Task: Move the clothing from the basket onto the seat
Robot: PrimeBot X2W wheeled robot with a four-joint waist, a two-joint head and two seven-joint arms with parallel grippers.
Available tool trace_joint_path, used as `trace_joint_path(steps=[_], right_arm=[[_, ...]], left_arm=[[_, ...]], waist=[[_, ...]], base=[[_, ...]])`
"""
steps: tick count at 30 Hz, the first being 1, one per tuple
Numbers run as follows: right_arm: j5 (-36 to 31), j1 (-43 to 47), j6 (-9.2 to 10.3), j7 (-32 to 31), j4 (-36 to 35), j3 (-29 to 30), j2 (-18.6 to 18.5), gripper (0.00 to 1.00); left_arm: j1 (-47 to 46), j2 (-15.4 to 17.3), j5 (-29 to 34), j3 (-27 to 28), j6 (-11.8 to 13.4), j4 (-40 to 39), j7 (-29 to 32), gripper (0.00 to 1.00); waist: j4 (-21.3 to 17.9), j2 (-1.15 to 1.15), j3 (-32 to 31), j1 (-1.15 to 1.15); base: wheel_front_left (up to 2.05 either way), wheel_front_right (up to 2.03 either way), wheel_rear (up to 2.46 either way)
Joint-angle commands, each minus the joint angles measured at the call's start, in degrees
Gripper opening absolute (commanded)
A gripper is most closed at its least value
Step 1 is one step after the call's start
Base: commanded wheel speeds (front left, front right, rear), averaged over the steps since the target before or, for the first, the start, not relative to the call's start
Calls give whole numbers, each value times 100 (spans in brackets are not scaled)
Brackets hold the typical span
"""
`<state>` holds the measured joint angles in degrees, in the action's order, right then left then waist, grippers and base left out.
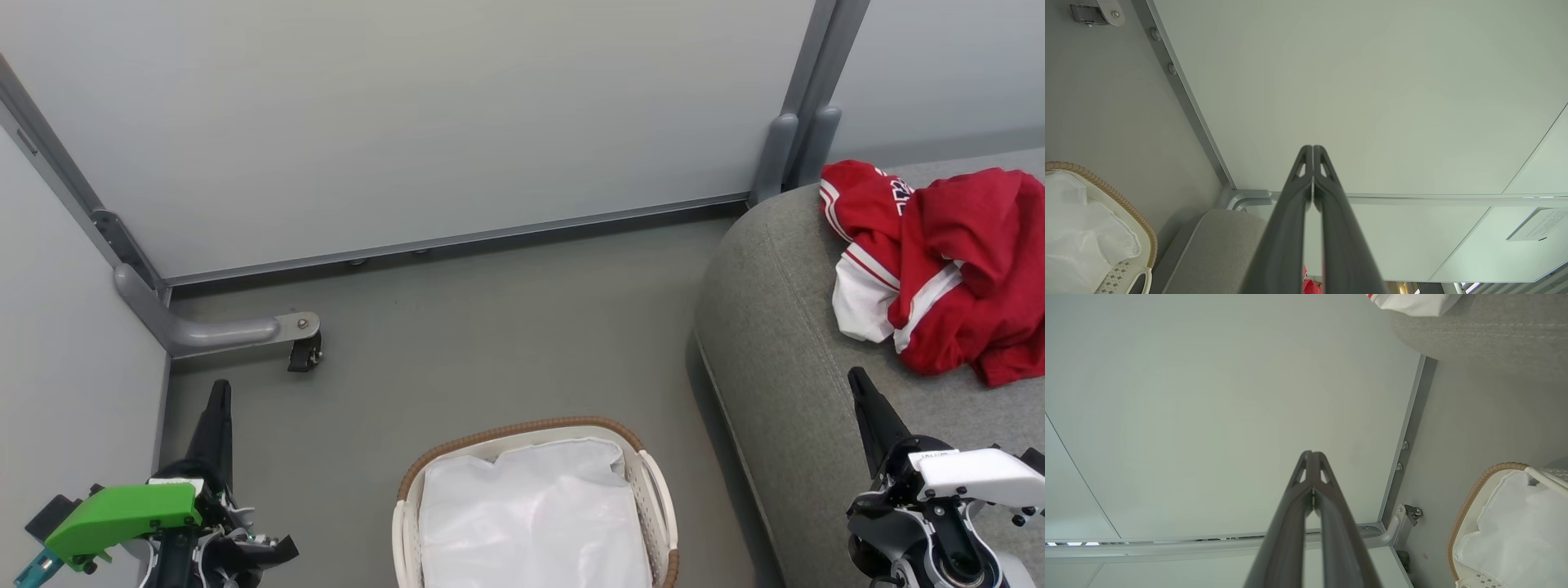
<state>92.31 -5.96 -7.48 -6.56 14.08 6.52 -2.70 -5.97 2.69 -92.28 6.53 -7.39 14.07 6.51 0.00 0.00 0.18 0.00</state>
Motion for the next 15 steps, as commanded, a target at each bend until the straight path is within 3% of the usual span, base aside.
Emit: trace_joint_path(steps=[1,15], right_arm=[[19,-46,-1,-16,-20,12,-34,0],[20,-46,-2,-16,-19,11,-34,0]], left_arm=[[-54,35,-25,12,-18,-12,25,0],[-54,35,-24,12,-18,-12,25,0]], waist=[[0,0,0,0],[0,0,0,0]], base=[[0,0,0],[0,0,0]])
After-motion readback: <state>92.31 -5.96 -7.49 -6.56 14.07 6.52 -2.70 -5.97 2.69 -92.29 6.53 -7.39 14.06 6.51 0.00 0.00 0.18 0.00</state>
